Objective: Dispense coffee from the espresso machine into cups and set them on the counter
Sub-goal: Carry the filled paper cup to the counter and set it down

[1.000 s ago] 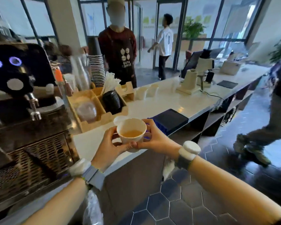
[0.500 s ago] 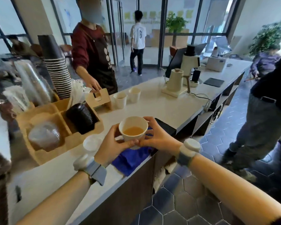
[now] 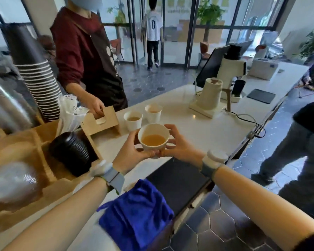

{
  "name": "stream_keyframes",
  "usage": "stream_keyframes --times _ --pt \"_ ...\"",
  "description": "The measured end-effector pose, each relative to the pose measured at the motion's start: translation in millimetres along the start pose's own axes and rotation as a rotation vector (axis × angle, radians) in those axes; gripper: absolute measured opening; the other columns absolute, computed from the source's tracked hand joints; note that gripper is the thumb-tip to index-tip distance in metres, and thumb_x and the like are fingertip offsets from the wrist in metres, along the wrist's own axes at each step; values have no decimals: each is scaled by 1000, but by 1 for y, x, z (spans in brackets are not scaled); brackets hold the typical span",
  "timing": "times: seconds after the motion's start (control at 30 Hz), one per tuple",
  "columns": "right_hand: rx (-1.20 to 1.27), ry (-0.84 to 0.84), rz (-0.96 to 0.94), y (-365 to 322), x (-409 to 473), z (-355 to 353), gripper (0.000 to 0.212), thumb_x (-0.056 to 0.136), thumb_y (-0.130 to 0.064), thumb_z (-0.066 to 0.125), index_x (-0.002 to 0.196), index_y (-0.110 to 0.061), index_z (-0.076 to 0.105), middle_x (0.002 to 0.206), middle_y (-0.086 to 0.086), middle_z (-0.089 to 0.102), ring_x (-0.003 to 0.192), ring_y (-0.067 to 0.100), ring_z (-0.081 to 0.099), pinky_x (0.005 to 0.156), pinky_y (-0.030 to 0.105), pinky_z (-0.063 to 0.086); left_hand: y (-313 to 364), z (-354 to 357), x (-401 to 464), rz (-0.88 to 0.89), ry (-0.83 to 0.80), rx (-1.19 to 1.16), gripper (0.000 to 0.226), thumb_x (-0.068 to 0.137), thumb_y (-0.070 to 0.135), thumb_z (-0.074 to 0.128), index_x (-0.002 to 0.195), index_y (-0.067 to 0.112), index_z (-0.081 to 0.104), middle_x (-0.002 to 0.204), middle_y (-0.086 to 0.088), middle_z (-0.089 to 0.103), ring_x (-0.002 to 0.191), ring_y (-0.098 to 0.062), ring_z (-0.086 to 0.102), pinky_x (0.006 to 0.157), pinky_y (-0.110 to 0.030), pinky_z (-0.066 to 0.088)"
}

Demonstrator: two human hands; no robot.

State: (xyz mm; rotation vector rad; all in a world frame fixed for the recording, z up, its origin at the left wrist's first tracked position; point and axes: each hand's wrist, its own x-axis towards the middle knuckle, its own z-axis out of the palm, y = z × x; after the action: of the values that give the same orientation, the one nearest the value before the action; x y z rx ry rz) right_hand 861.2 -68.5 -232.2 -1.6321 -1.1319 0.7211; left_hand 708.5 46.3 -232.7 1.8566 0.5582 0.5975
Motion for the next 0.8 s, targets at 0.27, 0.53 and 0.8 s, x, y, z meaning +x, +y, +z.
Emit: stream_keyframes --times 0.27,0.53,0.8 --pt "24 -142 -5 32 65 -23 80 71 -13 82 128 -34 31 132 -3 46 112 19 57 89 35 54 -27 16 50 -45 85 21 80 67 29 83 135 21 41 123 8 56 109 -4 52 82 -11 43" --pt "-29 -357 -5 70 125 -45 83 74 -13 79 136 -24 25 132 -2 43 108 11 51 70 8 50 -58 43 86 -168 247 -5 85 58 39 82 131 27 41 120 11 56 113 -8 52 90 -25 46" --pt "-47 -453 13 100 159 -44 83 71 -26 81 133 -32 26 136 -6 42 114 12 50 78 17 50 -82 57 102 -247 334 8 83 64 24 86 134 23 41 131 2 54 122 -18 50 99 -34 44"
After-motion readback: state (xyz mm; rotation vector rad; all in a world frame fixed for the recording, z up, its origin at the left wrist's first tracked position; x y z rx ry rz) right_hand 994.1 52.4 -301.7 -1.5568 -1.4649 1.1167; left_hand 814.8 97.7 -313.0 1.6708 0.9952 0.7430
